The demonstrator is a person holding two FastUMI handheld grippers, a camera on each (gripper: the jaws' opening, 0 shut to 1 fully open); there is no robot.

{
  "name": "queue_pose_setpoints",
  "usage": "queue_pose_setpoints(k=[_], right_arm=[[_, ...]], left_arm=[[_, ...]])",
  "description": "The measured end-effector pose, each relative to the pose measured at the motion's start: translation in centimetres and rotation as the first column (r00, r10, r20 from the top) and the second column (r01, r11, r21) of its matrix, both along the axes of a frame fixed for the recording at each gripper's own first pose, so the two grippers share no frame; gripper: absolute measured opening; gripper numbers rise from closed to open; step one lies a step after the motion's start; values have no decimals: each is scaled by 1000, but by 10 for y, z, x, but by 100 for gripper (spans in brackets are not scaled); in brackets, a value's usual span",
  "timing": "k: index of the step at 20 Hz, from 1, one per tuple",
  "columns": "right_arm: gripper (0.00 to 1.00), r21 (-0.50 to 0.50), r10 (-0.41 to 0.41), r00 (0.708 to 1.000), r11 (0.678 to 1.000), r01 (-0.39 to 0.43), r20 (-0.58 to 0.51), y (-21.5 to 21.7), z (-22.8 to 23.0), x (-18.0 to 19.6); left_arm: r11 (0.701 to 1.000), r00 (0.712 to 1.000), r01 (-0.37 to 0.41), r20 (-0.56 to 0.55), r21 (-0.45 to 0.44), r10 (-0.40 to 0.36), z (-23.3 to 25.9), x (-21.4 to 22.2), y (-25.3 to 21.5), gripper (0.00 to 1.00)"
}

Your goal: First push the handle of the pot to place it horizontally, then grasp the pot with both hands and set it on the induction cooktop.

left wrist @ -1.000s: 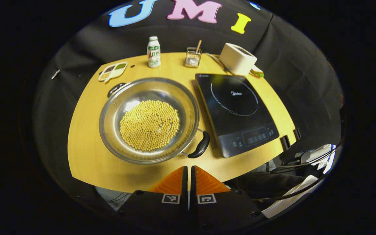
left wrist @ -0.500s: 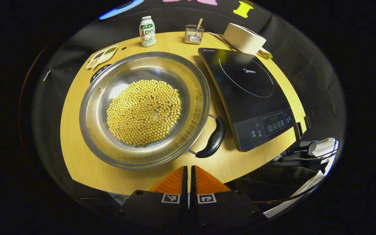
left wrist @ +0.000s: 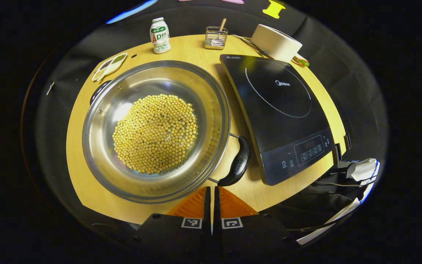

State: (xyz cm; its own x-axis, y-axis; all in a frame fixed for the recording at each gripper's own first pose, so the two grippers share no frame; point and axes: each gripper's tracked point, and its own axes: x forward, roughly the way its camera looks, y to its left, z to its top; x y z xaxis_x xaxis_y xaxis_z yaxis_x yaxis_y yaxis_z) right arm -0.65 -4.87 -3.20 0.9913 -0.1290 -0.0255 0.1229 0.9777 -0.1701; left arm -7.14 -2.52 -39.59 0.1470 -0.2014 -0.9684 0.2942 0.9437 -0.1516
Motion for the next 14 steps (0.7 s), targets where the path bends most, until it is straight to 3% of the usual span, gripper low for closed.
queue_pose_setpoints(k=[14], right_arm=[[98, -1, -65, 996, 998, 65, -61, -31, -25, 6]], left_arm=[[999, 997, -51, 57, 18, 50, -6, 74, -45, 5]])
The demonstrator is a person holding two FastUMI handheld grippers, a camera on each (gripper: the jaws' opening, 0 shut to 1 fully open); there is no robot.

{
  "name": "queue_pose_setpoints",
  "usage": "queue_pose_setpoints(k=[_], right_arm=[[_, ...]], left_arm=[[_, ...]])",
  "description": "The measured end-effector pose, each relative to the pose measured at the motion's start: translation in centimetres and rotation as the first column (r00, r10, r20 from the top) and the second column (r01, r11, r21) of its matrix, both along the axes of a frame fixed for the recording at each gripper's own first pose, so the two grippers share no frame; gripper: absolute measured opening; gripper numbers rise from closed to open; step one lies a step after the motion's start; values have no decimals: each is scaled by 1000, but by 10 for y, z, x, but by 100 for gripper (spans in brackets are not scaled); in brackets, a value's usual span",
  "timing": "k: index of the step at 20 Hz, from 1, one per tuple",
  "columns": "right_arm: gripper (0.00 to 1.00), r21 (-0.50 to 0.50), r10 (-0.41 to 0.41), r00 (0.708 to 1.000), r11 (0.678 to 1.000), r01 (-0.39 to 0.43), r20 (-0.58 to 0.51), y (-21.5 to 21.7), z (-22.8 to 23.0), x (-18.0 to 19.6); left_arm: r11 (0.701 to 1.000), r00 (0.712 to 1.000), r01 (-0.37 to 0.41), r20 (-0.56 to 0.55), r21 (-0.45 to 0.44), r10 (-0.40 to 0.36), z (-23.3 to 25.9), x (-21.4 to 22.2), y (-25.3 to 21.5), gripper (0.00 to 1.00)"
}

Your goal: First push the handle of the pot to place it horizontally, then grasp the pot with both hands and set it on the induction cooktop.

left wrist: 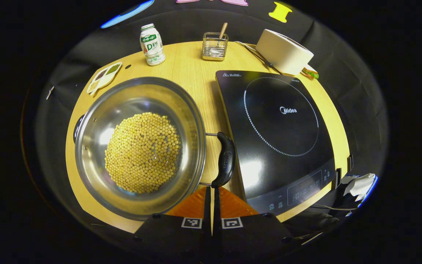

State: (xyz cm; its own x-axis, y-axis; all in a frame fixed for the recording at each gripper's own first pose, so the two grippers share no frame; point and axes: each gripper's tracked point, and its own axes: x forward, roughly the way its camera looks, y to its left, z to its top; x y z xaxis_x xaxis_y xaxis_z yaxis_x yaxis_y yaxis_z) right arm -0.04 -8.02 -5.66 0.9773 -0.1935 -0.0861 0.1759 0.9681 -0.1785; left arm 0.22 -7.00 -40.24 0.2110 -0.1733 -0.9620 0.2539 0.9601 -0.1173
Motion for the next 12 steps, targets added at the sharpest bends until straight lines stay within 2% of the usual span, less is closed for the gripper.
queue_pose_setpoints(k=[8, 12], right_arm=[[98, -10, -27, 999, 1000, 27, -19, -7, -6, 3], [98, -7, -35, 999, 999, 35, -23, -7, -8, -2]], left_arm=[[1000, 999, -9, 37, 9, 9, -1, 43, -10, 5], [1000, 998, -18, 53, 8, 17, 1, 45, -11, 5]])
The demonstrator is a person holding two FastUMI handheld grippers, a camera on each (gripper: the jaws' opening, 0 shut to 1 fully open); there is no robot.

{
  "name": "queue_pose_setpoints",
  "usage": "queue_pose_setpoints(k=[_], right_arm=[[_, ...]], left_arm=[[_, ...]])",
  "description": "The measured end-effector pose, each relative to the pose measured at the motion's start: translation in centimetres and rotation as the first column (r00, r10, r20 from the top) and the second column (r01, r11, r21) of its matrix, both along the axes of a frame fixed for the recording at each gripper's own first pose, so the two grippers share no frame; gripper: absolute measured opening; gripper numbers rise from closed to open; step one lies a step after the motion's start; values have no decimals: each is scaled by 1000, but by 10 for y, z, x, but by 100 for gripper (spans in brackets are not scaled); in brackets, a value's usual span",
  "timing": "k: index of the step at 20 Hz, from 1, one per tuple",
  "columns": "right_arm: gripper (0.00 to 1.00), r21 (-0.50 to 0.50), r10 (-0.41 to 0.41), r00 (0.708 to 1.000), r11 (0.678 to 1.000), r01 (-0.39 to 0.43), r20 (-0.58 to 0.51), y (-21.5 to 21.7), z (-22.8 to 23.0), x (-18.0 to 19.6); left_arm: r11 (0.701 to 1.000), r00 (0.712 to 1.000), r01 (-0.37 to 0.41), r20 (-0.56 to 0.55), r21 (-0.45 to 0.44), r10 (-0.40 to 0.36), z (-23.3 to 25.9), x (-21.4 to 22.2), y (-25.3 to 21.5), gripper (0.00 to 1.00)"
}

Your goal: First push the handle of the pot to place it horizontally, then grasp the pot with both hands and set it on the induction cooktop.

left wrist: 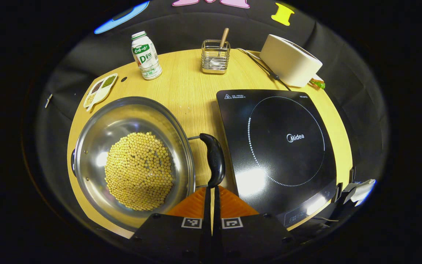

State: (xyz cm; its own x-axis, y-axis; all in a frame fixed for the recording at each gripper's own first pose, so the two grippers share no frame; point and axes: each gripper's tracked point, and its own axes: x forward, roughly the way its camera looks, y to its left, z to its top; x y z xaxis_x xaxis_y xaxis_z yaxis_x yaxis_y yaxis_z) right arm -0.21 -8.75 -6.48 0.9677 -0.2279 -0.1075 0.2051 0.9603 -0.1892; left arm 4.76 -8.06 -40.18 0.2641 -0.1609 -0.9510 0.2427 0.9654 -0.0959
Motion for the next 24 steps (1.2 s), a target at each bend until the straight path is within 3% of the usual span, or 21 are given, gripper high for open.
queue_pose_setpoints(k=[5, 8, 11, 13, 17, 24], right_arm=[[98, 31, 23, 1000, 999, -23, -3, 14, -1, -4], [97, 43, 68, 998, 997, -68, 2, 32, 0, -3], [98, 58, 125, 992, 990, -125, 8, 53, 2, -3], [98, 71, 171, 985, 983, -171, 5, 72, 1, -1], [98, 88, 251, 968, 964, -249, -2, 106, -3, 4], [98, 190, 393, 919, 906, -378, -45, 180, -24, 18]], left_arm=[[996, 995, 75, 69, -37, -73, 34, -18, -1, 8], [994, 985, 92, 153, -64, -82, 71, -27, 7, 20], [996, 964, 40, 266, -85, -16, 107, -24, 26, 61], [995, 942, -19, 332, -96, 50, 125, -21, 44, 75], [989, 894, -117, 422, -96, 147, 149, -27, 91, 88], [973, 851, -173, 473, -156, 227, 154, -37, 149, 89]])
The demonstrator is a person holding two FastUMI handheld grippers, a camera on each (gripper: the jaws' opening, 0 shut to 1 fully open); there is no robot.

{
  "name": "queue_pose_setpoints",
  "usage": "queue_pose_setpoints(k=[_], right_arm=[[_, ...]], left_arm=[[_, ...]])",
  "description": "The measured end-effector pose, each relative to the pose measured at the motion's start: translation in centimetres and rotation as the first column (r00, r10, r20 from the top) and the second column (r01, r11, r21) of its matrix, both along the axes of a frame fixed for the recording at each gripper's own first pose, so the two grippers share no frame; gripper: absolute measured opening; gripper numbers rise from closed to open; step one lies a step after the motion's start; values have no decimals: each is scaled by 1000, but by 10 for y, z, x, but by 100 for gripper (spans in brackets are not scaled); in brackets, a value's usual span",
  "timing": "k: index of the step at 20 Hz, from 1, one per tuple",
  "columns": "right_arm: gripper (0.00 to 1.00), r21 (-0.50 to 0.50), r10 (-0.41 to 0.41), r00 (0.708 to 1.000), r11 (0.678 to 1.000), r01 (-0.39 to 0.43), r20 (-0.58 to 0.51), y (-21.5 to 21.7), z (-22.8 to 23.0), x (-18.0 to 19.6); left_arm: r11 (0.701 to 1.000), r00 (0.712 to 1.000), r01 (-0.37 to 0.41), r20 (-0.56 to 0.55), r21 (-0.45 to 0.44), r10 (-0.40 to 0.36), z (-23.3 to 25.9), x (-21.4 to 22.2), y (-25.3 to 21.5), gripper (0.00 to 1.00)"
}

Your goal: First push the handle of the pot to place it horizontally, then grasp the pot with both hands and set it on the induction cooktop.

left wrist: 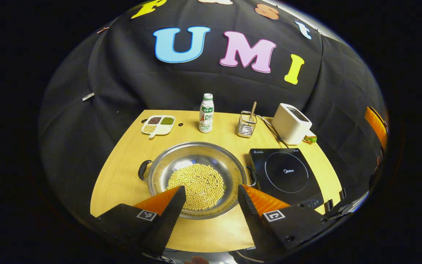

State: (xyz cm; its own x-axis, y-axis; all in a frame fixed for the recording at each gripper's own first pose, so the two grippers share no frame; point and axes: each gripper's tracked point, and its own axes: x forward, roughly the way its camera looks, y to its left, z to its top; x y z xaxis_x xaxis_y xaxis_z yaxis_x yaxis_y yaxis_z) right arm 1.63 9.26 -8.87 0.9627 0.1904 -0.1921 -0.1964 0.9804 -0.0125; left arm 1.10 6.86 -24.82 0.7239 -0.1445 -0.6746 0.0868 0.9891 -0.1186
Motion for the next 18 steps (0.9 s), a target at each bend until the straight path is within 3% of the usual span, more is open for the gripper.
queue_pose_setpoints(k=[4, 7, 11, 18], right_arm=[[98, 82, 91, 989, 993, -82, -119, 51, -40, 5], [98, 161, 141, 964, 981, -106, -225, 85, -76, 8], [98, 232, 193, 905, 967, -109, -380, 122, -128, 13], [98, 231, 216, 812, 967, -103, -542, 167, -197, 20]], left_arm=[[1000, 999, -21, 27, 1, 21, -7, 5, 40, 89], [1000, 999, -19, 34, -4, 19, -15, 11, 67, 89], [1000, 1000, -26, 1, -8, 26, -37, 25, 105, 89], [1000, 996, 24, -85, -15, -25, -90, 61, 137, 89]])
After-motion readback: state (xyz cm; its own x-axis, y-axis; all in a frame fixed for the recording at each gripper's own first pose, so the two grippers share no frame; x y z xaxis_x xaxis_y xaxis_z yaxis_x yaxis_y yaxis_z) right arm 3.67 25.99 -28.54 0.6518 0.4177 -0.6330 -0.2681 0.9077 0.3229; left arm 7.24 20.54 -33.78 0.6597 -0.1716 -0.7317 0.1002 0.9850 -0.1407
